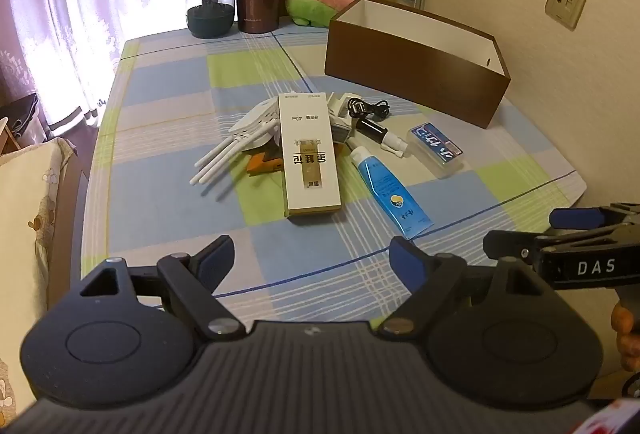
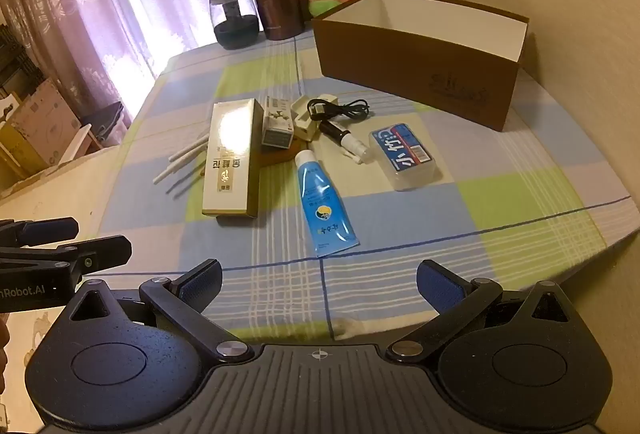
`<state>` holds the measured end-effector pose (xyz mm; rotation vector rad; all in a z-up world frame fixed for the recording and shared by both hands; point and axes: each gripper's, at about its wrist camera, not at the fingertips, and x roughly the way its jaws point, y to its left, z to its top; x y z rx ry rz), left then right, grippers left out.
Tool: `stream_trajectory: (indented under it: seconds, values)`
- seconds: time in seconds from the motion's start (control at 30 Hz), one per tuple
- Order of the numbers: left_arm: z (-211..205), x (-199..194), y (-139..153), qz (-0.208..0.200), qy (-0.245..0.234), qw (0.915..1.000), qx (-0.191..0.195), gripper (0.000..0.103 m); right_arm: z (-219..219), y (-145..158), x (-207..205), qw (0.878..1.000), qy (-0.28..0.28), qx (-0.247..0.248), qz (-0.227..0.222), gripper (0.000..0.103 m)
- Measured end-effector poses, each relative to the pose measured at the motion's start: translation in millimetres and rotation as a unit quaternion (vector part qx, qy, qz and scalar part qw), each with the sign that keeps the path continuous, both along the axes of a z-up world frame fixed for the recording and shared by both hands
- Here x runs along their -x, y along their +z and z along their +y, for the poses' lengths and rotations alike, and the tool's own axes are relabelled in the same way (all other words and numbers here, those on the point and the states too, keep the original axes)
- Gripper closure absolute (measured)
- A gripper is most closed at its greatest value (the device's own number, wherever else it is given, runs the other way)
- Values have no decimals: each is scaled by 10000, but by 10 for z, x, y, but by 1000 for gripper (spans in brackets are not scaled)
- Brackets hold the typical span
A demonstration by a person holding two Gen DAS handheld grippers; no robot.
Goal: Organize rigid objects
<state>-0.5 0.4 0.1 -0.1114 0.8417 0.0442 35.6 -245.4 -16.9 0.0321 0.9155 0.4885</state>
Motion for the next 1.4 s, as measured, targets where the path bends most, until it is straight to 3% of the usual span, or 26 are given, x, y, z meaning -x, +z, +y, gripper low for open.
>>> stream_trajectory:
  seconds: [1.4]
  values:
    - [-19,-22,2,32,-13,10000,-58,21,17,9,-13,10000,28,-6,-1,2]
